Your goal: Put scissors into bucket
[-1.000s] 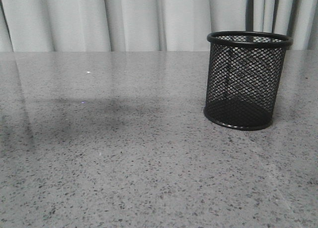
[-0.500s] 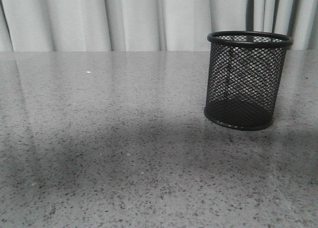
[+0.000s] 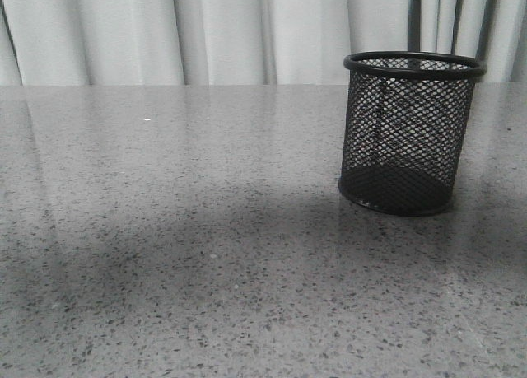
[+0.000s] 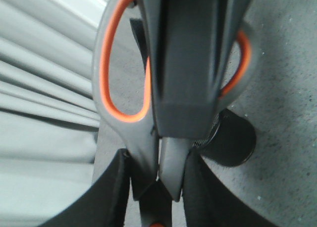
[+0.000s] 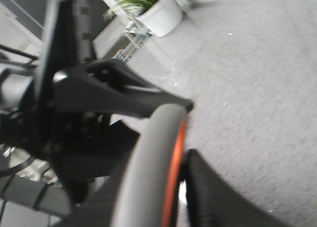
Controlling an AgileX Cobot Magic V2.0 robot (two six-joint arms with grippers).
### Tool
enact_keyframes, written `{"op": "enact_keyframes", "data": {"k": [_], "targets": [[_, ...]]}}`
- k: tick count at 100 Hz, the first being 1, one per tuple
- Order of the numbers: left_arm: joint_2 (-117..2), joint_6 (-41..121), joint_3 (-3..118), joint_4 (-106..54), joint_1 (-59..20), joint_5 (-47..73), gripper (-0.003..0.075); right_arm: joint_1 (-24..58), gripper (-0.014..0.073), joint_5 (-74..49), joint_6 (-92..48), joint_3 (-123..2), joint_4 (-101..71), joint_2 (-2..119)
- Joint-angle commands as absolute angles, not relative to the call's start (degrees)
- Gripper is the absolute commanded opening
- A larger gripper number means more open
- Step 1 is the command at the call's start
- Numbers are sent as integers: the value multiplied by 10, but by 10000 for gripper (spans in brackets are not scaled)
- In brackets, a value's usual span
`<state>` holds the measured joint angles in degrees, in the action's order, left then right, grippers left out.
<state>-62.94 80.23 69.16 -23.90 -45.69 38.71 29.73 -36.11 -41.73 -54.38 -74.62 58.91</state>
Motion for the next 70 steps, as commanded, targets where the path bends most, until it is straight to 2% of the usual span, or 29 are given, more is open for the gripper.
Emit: {"op": "enact_keyframes", "data": {"k": [1, 12, 19, 30, 37, 44, 54, 62, 70], "targets": [[-615, 796, 710, -279, -462, 343, -8, 311, -65, -366, -439, -568, -793, 596], [-596, 796, 710, -312, -462, 330, 31, 311, -59, -345, -448, -583, -791, 600], [-577, 796, 710, -319, -462, 326, 120, 311, -59, -331, -449, -602, -778, 600], [-545, 796, 710, -319, -462, 326, 316, 309, -59, -327, -449, -641, -748, 603], [-522, 796, 710, -321, -462, 326, 356, 309, -59, -328, -448, -666, -730, 610], [-494, 796, 710, -336, -462, 326, 345, 308, -59, -332, -445, -686, -720, 620], [-453, 796, 710, -375, -462, 326, 281, 293, -59, -360, -412, -713, -671, 636], [-413, 796, 710, -409, -462, 326, 172, 267, -59, -411, -374, -746, -604, 648], [-376, 796, 710, -432, -462, 329, 22, 223, -59, -483, -321, -791, -535, 654]]}}
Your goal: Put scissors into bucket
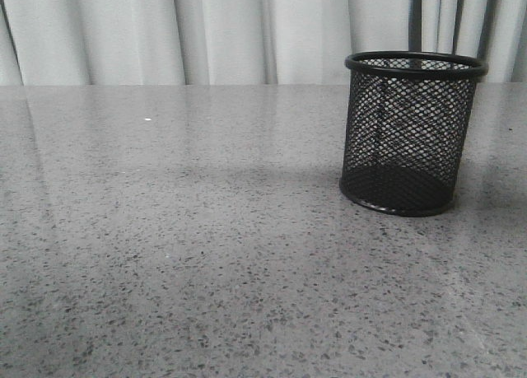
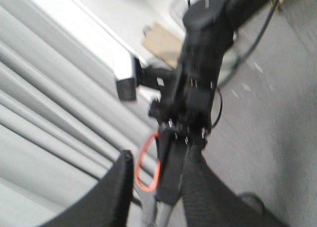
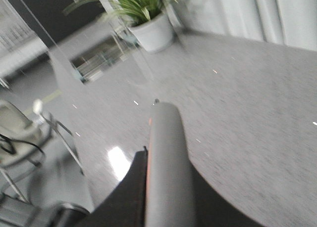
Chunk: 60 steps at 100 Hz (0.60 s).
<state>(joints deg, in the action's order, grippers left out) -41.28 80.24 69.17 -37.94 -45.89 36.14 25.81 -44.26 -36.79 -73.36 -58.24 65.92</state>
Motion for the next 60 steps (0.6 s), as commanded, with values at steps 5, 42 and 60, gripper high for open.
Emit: {"op": "enact_keyframes", "data": {"k": [5, 42, 60], "targets": [[-355, 786, 710, -436, -461, 332, -17, 197, -59, -537, -289, -827, -494, 661], [-284, 650, 709, -419, -461, 414, -20, 148, -59, -747, -108, -1050, -196, 711], [-279, 631, 707, -416, -461, 453, -20, 148, -59, -747, -102, -1021, -177, 708]]}}
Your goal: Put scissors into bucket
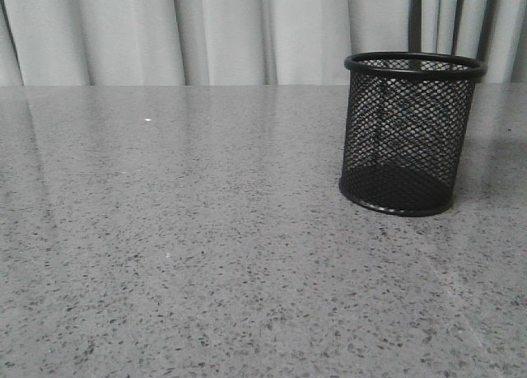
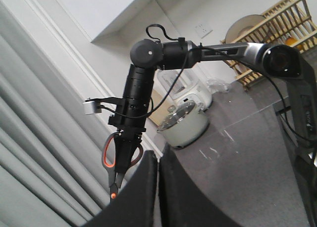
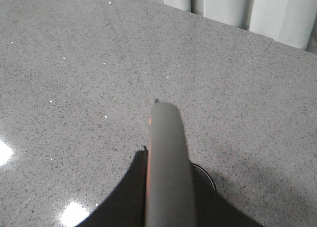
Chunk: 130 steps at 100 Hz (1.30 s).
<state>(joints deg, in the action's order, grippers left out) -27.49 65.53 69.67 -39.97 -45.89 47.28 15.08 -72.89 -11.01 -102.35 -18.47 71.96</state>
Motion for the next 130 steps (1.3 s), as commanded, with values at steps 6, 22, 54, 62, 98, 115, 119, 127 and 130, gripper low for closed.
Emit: {"op": "enact_keyframes", "data": {"k": [6, 22, 54, 62, 98, 115, 119, 127, 130], "targets": [[-273, 612, 707, -416, -461, 453, -20, 148, -59, -747, -97, -996, -160, 703], [-238, 591, 693, -410, -461, 453, -20, 148, -59, -747, -96, -915, -119, 682], [-160, 587, 640, -332, -461, 450, -20, 148, -60, -747, -96, -838, -113, 719], [-157, 587, 629, -331, -461, 452, -20, 148, -60, -746, -96, -838, -113, 739], [-157, 587, 608, -326, -461, 451, -20, 151, -52, -705, -96, -838, -115, 802], [-157, 586, 607, -326, -461, 451, -20, 152, 155, -700, -96, -844, -115, 802], [-157, 586, 607, -326, -461, 451, -20, 152, 243, -699, -96, -851, -115, 802], [-157, 586, 607, -326, -461, 451, -20, 152, 395, -692, -96, -873, -114, 802], [-157, 586, 607, -326, -461, 451, -20, 152, 448, -687, -96, -887, -114, 802]]}}
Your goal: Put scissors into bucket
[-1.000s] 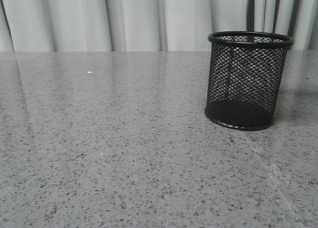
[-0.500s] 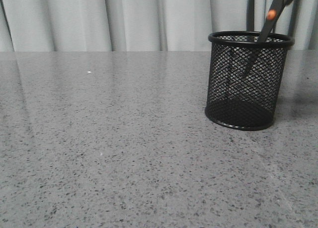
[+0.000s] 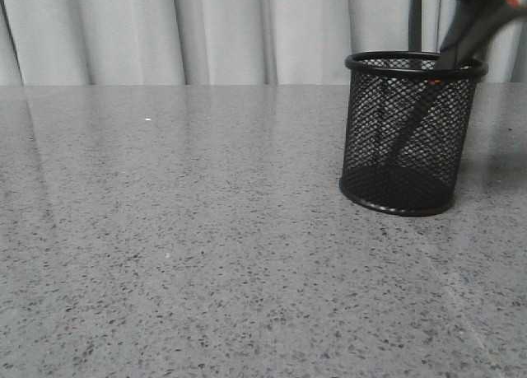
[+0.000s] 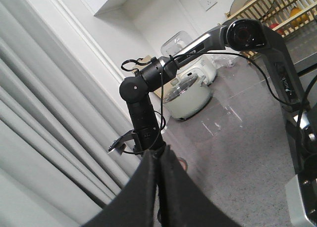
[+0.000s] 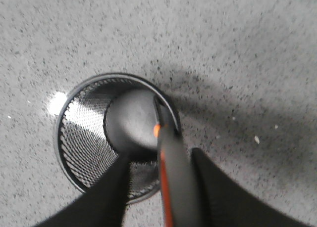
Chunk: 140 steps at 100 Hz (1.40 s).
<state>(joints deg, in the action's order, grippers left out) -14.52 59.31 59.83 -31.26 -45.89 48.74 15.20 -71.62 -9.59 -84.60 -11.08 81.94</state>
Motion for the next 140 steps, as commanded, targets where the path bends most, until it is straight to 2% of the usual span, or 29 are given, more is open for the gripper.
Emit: {"op": "enact_keyframes", "data": {"k": [1, 7, 20, 25, 32, 42, 47, 58, 73, 85, 101, 115, 140], "targets": [[-157, 586, 607, -326, -461, 450, -20, 152, 456, -686, -96, -890, -114, 802], [-157, 586, 607, -326, -461, 447, -20, 152, 497, -679, -96, -922, -114, 802], [-157, 568, 606, -321, -461, 406, -20, 152, 490, -681, -96, -1004, -115, 802], [-157, 551, 604, -312, -461, 372, -20, 152, 462, -692, -96, -1035, -123, 801], [-157, 515, 598, -287, -461, 320, -20, 152, 339, -706, -96, -1066, -142, 792], [-157, 462, 584, -229, -459, 271, -20, 152, 24, -712, -96, -1068, -152, 761], [-157, 436, 574, -189, -459, 269, -20, 152, -78, -707, -96, -1056, -151, 739], [-152, 330, 539, -72, -458, 271, -20, 152, -45, -665, -108, -990, -138, 666], [-132, 195, 470, 58, -416, 270, -20, 152, -50, -521, -145, -781, -125, 511], [-124, 122, 420, 100, -368, 266, -20, 152, -50, -370, -154, -585, -104, 377], [-124, 121, 356, 97, -315, 199, -20, 152, -50, -232, -154, -380, -100, 242], [-124, 121, 307, 82, -296, 145, -20, 152, -50, -176, -154, -300, -100, 177], [-124, 121, 242, -4, -295, 102, -20, 152, -50, -133, -154, -282, -100, 150]]}}
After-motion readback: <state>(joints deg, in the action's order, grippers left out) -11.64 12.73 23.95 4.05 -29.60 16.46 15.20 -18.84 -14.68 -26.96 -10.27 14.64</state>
